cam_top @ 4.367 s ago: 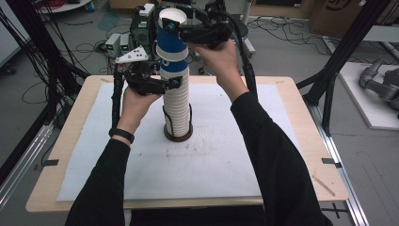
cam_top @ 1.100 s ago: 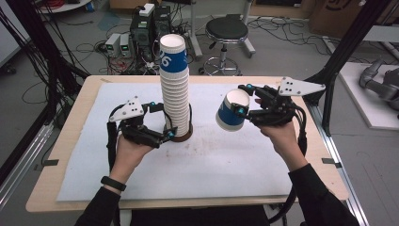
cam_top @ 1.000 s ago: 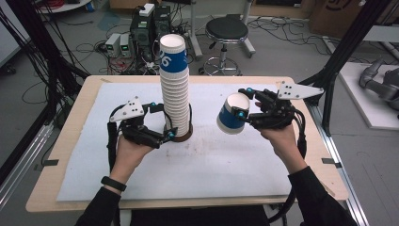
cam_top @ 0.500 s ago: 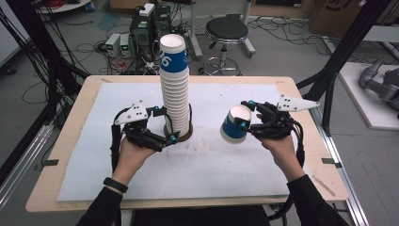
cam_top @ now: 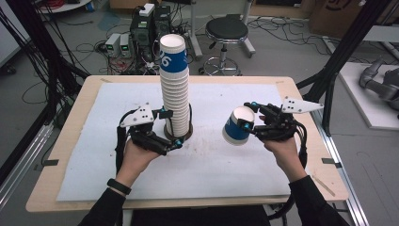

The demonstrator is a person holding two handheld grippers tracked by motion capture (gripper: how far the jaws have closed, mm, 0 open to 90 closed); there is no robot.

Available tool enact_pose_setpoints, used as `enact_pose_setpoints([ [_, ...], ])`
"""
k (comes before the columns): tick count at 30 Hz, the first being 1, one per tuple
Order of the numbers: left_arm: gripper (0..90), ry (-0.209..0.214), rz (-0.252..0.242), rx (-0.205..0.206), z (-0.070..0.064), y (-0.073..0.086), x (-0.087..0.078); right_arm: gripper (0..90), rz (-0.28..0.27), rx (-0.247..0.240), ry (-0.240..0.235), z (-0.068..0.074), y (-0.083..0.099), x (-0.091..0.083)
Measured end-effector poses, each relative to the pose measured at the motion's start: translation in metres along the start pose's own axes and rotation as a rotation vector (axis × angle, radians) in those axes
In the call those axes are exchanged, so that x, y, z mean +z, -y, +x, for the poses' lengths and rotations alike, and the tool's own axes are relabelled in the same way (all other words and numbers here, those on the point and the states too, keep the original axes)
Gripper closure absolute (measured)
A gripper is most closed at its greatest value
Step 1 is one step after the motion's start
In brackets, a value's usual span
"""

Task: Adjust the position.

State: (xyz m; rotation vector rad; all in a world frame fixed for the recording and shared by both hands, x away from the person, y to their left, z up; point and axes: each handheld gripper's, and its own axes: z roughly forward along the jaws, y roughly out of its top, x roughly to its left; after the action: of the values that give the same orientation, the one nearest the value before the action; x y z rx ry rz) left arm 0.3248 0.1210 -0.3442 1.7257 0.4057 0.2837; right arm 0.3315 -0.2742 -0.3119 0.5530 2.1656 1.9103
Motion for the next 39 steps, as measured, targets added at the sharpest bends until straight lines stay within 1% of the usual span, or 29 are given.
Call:
enact_pose_setpoints([
  [4, 1.8, 0.017, 0.003, -0.009, -0.002, 0.000, 0.004, 31.6, 0.001, -0.004, -0.005, 0.001, 0.000, 0.000],
  [6, 1.7, 0.030, 0.001, -0.010, -0.003, 0.000, 0.005, 31.6, 0.002, -0.004, -0.013, 0.002, 0.000, 0.001],
  [7, 1.8, 0.030, 0.001, -0.010, -0.003, 0.000, 0.005, 31.6, -0.001, -0.010, -0.017, 0.002, 0.000, 0.002],
  [10, 1.8, 0.051, 0.006, -0.018, -0.006, 0.000, 0.009, 31.6, 0.000, -0.005, -0.037, 0.003, 0.000, 0.003],
  [11, 1.7, 0.051, 0.006, -0.018, -0.006, 0.000, 0.009, 31.6, 0.000, -0.005, -0.037, 0.003, 0.000, 0.003],
  [12, 1.8, 0.066, 0.011, -0.016, -0.007, -0.001, 0.011, 31.6, 0.003, -0.006, -0.047, 0.004, 0.000, 0.005],
  [14, 1.7, 0.081, 0.020, -0.022, -0.009, -0.001, 0.016, 31.6, 0.006, -0.001, -0.060, 0.005, 0.000, 0.005],
  [19, 1.8, 0.113, 0.025, -0.010, -0.014, -0.001, 0.027, 31.6, 0.017, -0.008, -0.077, 0.008, 0.001, 0.007],
  [20, 1.7, 0.112, 0.023, -0.009, -0.016, -0.001, 0.029, 31.6, 0.020, -0.008, -0.083, 0.008, 0.001, 0.008],
  [25, 1.8, 0.136, 0.023, -0.003, -0.021, -0.002, 0.039, 31.6, 0.025, -0.008, -0.099, 0.010, 0.001, 0.012],
  [27, 1.7, 0.141, 0.030, 0.001, -0.022, -0.002, 0.041, 31.6, 0.029, -0.011, -0.104, 0.011, 0.001, 0.013],
  [28, 1.8, 0.153, 0.031, 0.001, -0.024, -0.002, 0.045, 31.6, 0.028, -0.010, -0.110, 0.011, 0.001, 0.013],
  [31, 1.7, 0.161, 0.035, 0.002, -0.026, -0.002, 0.048, 31.6, 0.030, -0.008, -0.115, 0.012, 0.001, 0.014],
  [32, 1.8, 0.166, 0.039, 0.003, -0.027, -0.001, 0.051, 31.6, 0.028, -0.006, -0.128, 0.013, 0.002, 0.016],
  [33, 1.8, 0.168, 0.044, 0.005, -0.028, -0.001, 0.053, 31.6, 0.028, -0.008, -0.131, 0.014, 0.002, 0.017],
  [34, 1.7, 0.179, 0.049, 0.005, -0.030, 0.000, 0.058, 31.6, 0.031, -0.008, -0.137, 0.015, 0.002, 0.018],
  [39, 1.7, 0.193, 0.063, 0.010, -0.035, 0.001, 0.065, 31.6, 0.039, -0.013, -0.151, 0.018, 0.002, 0.022],
])
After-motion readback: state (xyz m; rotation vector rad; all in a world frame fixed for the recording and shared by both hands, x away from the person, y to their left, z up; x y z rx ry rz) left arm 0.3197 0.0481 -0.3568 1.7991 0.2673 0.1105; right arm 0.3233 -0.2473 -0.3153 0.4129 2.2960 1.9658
